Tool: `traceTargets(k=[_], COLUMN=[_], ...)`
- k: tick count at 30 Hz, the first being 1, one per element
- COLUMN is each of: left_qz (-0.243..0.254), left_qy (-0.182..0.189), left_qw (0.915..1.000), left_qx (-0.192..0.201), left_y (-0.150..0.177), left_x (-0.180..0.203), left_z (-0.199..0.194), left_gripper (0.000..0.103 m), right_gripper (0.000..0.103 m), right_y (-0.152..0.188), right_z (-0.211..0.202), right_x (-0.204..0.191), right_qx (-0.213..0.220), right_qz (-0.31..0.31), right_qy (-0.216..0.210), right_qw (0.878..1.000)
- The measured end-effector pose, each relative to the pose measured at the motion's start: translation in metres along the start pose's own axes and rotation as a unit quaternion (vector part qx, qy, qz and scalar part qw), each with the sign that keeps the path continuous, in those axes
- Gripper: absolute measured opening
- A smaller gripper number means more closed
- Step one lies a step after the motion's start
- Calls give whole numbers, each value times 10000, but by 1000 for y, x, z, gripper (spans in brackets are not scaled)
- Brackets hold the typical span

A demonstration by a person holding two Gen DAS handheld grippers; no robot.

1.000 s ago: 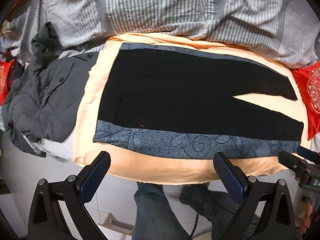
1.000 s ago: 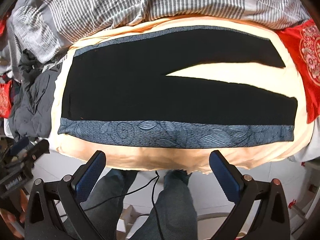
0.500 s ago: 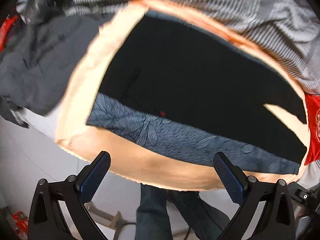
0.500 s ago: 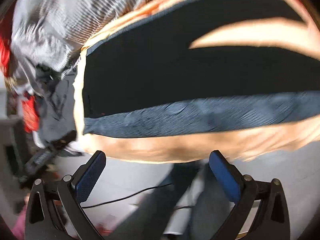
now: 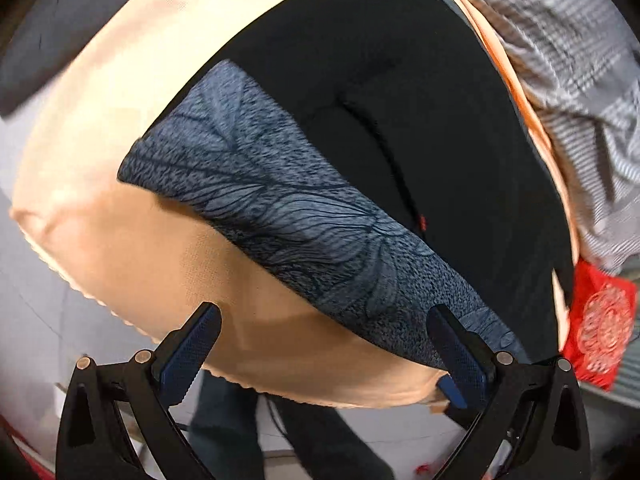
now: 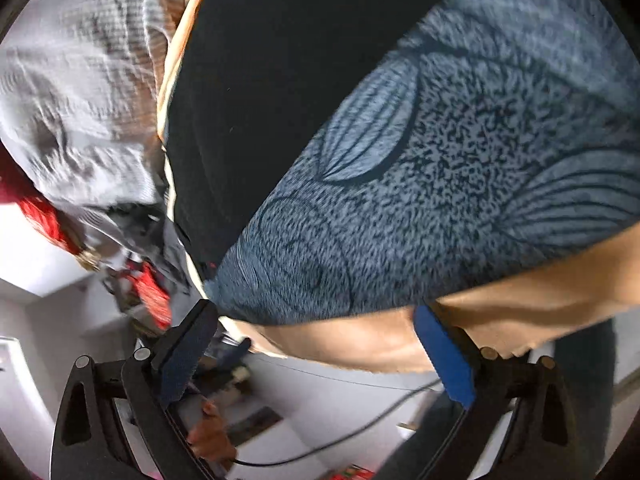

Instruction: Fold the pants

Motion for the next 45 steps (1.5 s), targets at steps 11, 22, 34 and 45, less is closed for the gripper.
traceTargets(k=[11, 22, 34, 45], left_qz=[215, -372, 957, 961], left_qy=[390, 1324, 194, 188], left_qw=[9990, 9905, 9931, 9890], left_qx=[-39, 22, 655, 1112], left_y=[-19, -35, -71, -167], left_x=[6, 11, 42, 126], left_z=[2, 7, -48, -71], left_gripper=[103, 103, 24, 24], right_gripper=[84, 22, 10, 10], right_y=[-3, 1, -5, -116], right_z=[-3, -8, -18, -30], right_x=[-12, -57, -95, -220], right_qx=[96, -349, -360, -716], right_qz=[363, 103, -671, -2370], right_qy=[-735, -1073, 77, 817], right_qw=[9966, 9936, 9971, 9654])
Point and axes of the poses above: each gripper's, at about its wrist camera, not at the fingertips, and z roughly the way its jaws point, x to its right, y to its underside, the point moved 3 cm from there along z, roughly the way its jaws point, and after that the axes turned 4 degrees about z, right-handed, at the moved point
